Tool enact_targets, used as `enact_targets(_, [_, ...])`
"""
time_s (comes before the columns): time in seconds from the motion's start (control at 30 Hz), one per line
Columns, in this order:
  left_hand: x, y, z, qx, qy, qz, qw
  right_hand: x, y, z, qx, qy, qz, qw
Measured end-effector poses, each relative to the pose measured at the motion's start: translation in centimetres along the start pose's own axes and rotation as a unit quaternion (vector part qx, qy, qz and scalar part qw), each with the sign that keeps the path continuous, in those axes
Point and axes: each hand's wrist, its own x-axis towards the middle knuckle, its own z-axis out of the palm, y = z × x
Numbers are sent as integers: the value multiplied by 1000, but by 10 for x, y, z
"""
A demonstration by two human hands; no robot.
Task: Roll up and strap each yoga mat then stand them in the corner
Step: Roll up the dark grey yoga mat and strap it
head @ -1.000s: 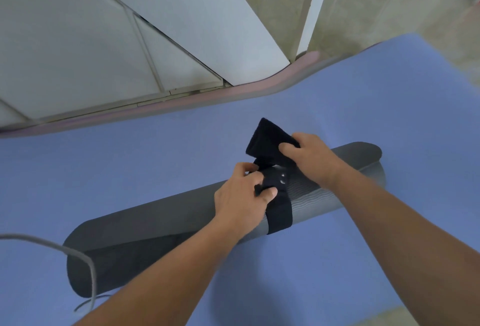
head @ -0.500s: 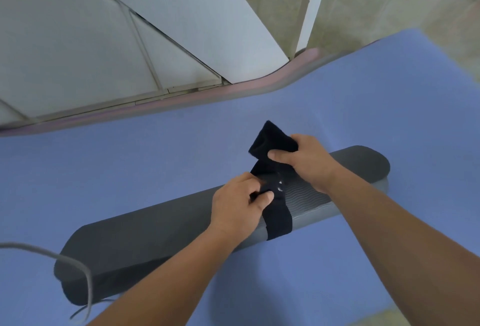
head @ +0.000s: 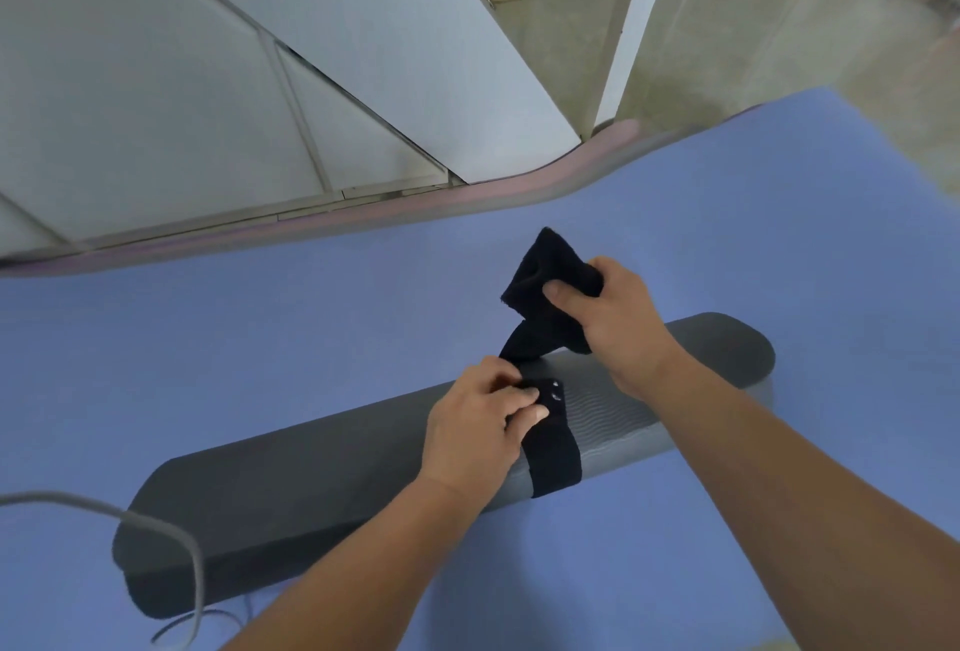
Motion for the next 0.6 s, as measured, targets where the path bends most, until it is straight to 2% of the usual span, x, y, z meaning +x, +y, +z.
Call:
enact_targets(0.07, [-9,-4,3,68,30,112,991,0,-2,5,60,33,14,998])
enact_targets(0.1, [-15,-5,2,95,18,144,985,0,-6,7,87,45,23,995])
enact_targets(0.23, [-32,-14,-6,177,-88,189,962,-1,-43,5,133,72,4,988])
enact_targets(0.37, [-25,-15,-12,175,-132,180,959,-17,-75,-13,106,75,-55,990])
enact_targets(0.43, [-20,-15,-18,165,-142,163,962,-31,-71,-17,45,61,-71,995])
enact_targets(0.5, [-10,-14,-23,168,-159,134,964,-47,-56,-17,-26,40,-64,997])
enact_targets(0.6, [4,-16,-29,181,-172,94,964,-69,-28,-13,-38,18,-37,998])
